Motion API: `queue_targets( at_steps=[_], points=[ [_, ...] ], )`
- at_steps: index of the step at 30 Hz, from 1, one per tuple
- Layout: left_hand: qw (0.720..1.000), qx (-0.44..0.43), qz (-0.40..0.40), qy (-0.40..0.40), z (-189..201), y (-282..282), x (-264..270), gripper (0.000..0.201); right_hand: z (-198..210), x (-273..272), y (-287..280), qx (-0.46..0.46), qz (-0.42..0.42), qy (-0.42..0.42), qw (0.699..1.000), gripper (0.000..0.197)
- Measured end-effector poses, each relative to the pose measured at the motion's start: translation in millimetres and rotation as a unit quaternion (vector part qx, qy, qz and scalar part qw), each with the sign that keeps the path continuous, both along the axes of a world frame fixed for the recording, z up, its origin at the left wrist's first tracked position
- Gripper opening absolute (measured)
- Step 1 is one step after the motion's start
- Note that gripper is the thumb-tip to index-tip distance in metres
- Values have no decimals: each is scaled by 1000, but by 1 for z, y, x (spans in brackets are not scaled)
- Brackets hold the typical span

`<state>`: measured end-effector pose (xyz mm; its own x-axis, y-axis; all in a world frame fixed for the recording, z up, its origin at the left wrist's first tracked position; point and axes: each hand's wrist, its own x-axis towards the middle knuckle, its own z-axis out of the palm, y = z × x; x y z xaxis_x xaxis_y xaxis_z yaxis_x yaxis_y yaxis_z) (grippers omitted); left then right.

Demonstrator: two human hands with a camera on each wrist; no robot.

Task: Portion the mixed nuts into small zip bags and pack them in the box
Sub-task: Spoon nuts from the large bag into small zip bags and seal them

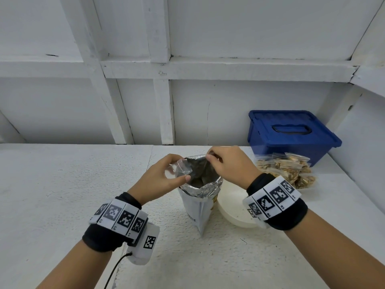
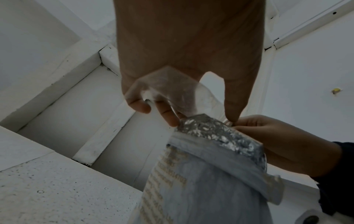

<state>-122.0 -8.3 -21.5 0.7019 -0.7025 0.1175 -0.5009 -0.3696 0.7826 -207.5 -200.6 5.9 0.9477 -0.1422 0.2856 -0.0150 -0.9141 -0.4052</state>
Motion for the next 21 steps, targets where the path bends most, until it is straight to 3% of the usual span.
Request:
queue_targets(
  at_steps=[7,10,16,21],
  points=[
    [1000,-1,3,5,-1,-1,2,34,-12,4,5,-120,22,78,990,29],
    [1000,5,1,7,-1,-1,2,38,-15,4,7,-129,12,80,988,31],
    [1000,0,-5,4,-1,-2,0,51,-19,8,2,-64,-10,86,994,31],
    [1000,0,-10,1,0,-1,0,62,-12,5,-5,113,-11,56,992,27]
  ],
)
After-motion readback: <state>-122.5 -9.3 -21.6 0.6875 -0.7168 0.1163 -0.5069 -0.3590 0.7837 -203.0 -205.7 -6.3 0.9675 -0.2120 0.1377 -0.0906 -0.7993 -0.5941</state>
